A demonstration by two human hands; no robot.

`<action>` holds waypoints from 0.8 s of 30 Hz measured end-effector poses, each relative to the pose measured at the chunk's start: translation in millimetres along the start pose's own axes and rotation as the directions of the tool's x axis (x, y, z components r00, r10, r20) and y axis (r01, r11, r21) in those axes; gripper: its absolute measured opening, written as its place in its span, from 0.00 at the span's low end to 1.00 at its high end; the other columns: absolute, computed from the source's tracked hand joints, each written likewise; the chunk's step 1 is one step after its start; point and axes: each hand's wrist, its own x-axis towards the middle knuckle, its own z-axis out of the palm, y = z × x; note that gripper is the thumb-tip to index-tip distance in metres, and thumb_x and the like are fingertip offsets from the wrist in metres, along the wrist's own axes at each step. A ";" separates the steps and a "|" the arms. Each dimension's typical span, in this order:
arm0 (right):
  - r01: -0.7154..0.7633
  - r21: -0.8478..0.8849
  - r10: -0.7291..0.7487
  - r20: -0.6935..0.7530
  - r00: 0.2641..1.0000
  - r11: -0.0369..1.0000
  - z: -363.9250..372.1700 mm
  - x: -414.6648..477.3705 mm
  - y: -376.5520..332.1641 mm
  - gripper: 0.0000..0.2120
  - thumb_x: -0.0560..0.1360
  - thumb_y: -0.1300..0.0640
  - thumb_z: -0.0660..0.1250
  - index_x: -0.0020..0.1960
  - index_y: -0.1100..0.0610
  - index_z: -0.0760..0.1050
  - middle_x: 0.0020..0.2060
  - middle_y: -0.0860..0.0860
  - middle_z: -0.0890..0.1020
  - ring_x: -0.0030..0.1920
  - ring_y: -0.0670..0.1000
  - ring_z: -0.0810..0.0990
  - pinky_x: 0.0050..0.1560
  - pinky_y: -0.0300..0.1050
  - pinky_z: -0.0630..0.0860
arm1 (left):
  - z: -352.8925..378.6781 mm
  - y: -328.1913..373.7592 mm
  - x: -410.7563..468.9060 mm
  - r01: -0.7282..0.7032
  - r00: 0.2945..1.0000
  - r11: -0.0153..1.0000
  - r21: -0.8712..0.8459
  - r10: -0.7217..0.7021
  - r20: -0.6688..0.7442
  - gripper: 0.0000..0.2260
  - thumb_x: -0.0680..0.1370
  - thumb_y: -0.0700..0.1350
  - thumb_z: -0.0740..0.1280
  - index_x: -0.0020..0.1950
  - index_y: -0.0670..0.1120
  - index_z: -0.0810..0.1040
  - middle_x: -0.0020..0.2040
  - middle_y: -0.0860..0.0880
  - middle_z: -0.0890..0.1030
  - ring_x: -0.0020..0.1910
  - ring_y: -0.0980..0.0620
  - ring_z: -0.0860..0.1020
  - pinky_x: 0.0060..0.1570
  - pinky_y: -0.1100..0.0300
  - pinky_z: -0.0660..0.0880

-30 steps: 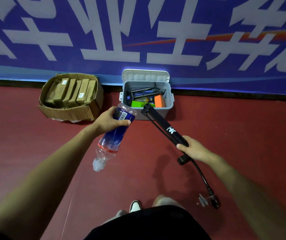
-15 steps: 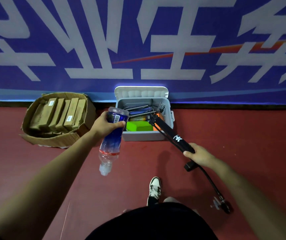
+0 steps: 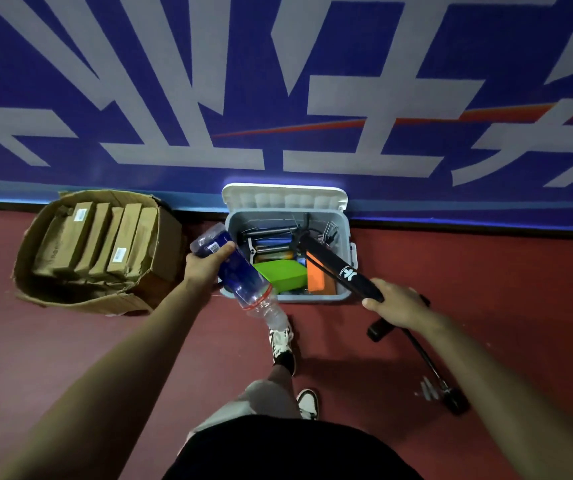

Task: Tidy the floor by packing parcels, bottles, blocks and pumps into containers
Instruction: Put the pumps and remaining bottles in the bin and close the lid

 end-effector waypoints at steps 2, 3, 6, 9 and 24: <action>0.020 -0.044 -0.019 0.022 1.000 0.999 -10.7 33.4 -7.2 0.13 0.77 0.47 0.62 0.60 0.49 0.71 0.55 0.48 0.80 0.59 0.52 0.77 0.60 0.48 0.65 | 11.4 3.7 27.7 0.075 0.997 0.997 -0.018 -0.076 -0.033 0.22 0.71 0.45 0.74 0.62 0.43 0.72 0.59 0.41 0.78 0.55 0.42 0.79 0.38 0.55 0.77; 0.026 -0.056 -0.025 0.030 0.999 0.998 -15.6 51.0 -11.0 0.13 0.77 0.47 0.61 0.60 0.49 0.71 0.55 0.47 0.80 0.59 0.51 0.77 0.60 0.48 0.64 | 17.9 5.8 41.6 0.100 0.994 0.995 -0.023 -0.101 -0.050 0.23 0.71 0.45 0.74 0.63 0.42 0.71 0.59 0.41 0.77 0.54 0.43 0.78 0.35 0.56 0.76; 0.026 -0.097 -0.020 0.058 0.998 0.995 -30.5 106.2 -23.5 0.14 0.78 0.47 0.61 0.62 0.49 0.70 0.56 0.48 0.80 0.60 0.51 0.77 0.60 0.48 0.63 | 34.8 14.5 80.8 0.180 0.978 0.982 -0.049 -0.184 -0.095 0.28 0.71 0.46 0.74 0.66 0.41 0.68 0.61 0.41 0.76 0.52 0.44 0.78 0.33 0.56 0.75; 0.037 -0.182 -0.026 0.063 0.998 0.983 -38.8 162.9 -34.0 0.16 0.78 0.47 0.60 0.64 0.50 0.69 0.59 0.49 0.79 0.61 0.52 0.76 0.62 0.49 0.63 | 50.1 14.0 120.4 0.233 0.955 0.968 -0.094 -0.246 -0.163 0.31 0.72 0.45 0.73 0.69 0.41 0.61 0.65 0.40 0.72 0.53 0.45 0.75 0.42 0.51 0.75; 0.186 -0.161 -0.134 0.291 0.947 0.969 17.5 402.6 -43.7 0.27 0.80 0.47 0.57 0.77 0.46 0.54 0.73 0.52 0.66 0.73 0.55 0.58 0.71 0.52 0.52 | 135.0 -90.0 302.4 0.503 0.840 0.846 -0.176 -0.527 -0.132 0.35 0.68 0.59 0.74 0.68 0.45 0.66 0.61 0.44 0.74 0.53 0.43 0.76 0.37 0.50 0.77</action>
